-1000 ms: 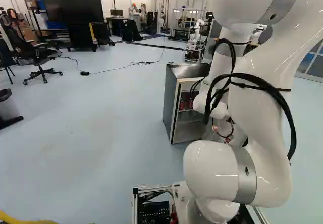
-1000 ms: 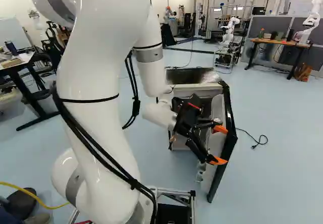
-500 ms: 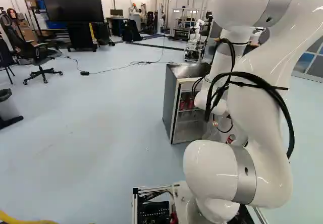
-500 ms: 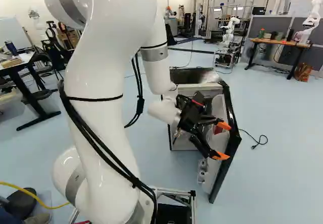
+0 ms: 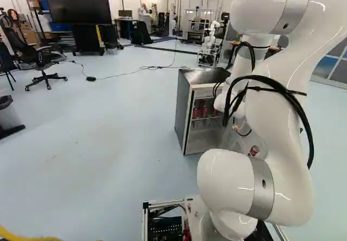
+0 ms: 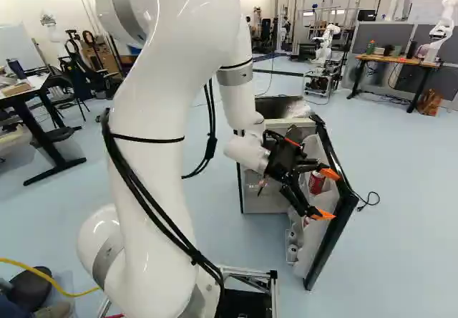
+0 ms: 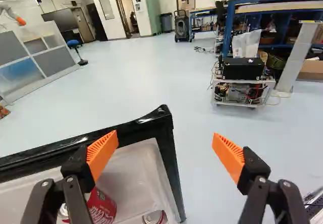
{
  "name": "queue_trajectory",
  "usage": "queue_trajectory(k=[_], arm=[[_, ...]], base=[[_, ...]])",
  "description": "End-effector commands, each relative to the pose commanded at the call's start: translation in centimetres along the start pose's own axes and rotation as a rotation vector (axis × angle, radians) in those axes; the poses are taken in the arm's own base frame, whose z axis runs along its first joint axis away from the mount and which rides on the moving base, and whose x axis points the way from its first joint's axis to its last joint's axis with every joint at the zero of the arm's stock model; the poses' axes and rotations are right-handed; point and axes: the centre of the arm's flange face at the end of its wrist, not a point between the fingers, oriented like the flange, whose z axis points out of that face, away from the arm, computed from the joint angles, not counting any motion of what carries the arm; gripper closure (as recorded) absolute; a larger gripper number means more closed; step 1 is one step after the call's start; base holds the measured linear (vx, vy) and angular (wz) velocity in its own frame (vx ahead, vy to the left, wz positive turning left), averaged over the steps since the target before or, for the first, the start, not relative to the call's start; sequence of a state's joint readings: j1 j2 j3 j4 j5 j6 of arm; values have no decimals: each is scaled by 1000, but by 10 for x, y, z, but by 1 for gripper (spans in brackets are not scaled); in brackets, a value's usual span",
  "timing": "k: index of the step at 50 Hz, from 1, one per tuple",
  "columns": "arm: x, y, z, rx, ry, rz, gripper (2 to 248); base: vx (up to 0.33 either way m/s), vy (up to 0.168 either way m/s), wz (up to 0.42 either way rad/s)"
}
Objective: Grab a drink from the fridge
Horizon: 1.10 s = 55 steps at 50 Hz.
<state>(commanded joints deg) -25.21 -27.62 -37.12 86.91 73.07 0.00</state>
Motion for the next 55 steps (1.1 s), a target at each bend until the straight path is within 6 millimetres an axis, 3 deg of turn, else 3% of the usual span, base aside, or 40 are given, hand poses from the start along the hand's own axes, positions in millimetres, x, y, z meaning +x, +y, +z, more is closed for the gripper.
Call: queue_trajectory(k=[47, 55], arm=[[14, -71, 92, -105, 47, 153, 3], [16, -77, 99, -103, 52, 161, 3]], base=[[0, 0, 0], [0, 0, 0]])
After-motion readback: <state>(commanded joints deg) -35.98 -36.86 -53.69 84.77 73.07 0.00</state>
